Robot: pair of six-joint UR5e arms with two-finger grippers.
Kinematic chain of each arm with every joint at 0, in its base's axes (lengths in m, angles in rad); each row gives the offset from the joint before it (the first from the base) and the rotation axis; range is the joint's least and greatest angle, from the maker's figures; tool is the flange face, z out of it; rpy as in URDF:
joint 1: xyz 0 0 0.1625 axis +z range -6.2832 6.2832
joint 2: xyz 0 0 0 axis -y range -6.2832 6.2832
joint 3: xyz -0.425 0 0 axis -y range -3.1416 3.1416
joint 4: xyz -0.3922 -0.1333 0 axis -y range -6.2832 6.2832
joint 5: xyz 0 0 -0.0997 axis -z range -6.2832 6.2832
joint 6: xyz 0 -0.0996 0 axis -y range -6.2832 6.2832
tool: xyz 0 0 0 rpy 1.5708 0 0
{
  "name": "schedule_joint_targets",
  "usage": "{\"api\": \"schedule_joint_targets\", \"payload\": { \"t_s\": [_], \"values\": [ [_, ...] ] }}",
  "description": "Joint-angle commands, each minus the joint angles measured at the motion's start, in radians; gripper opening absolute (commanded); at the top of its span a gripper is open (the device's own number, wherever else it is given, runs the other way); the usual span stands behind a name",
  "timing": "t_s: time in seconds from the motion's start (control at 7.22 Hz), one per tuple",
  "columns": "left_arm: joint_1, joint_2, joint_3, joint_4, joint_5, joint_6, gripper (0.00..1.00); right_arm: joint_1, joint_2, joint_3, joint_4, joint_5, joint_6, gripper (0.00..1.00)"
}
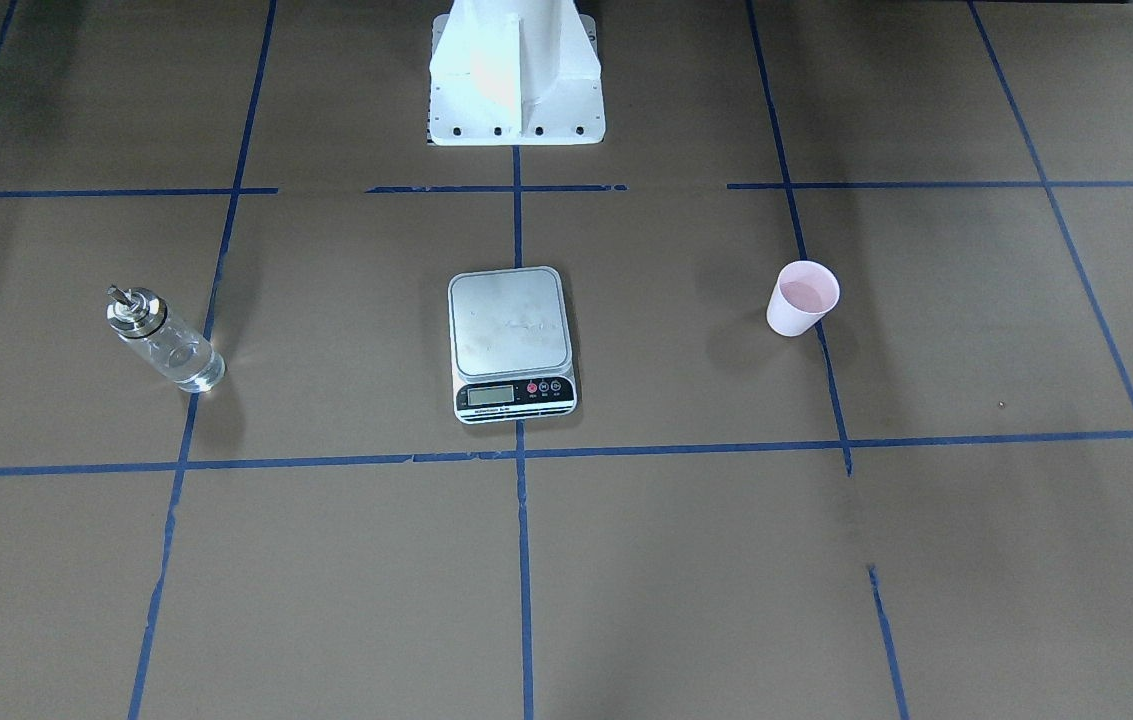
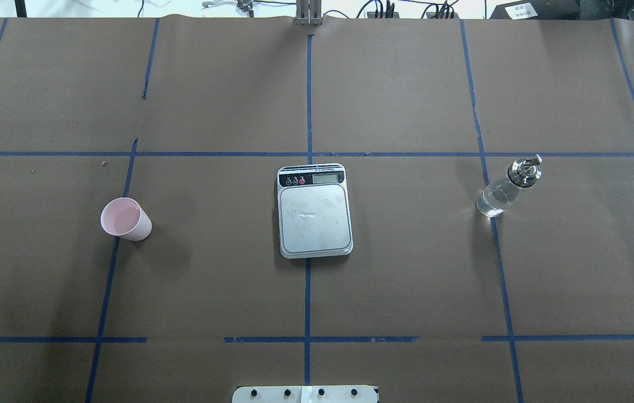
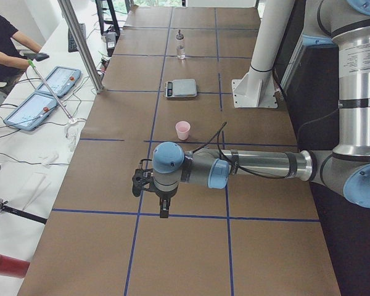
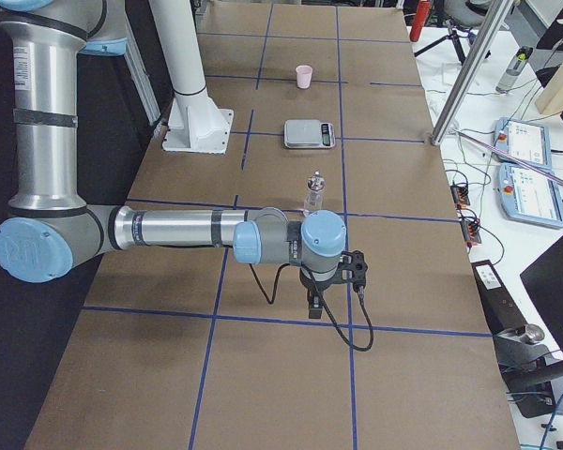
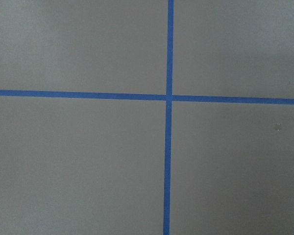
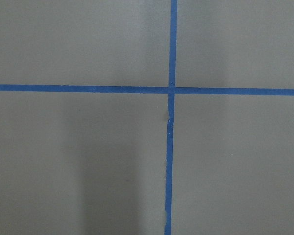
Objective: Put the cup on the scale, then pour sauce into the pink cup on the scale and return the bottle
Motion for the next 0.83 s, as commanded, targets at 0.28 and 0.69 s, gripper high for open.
{"api": "schedule_joint_targets", "payload": {
  "t_s": [0.28, 0.69],
  "values": [
    [0.004, -0.007, -0.08, 0.005, 0.011, -0.002, 1.0, 0.001, -0.003, -0.004, 0.09, 0.002, 0.007, 1.0],
    [0.115, -0.018, -0.359, 0.002, 0.008, -0.248, 1.0, 0.001, -0.003, 0.005, 0.09, 0.004, 0.007, 1.0]
  ]
}}
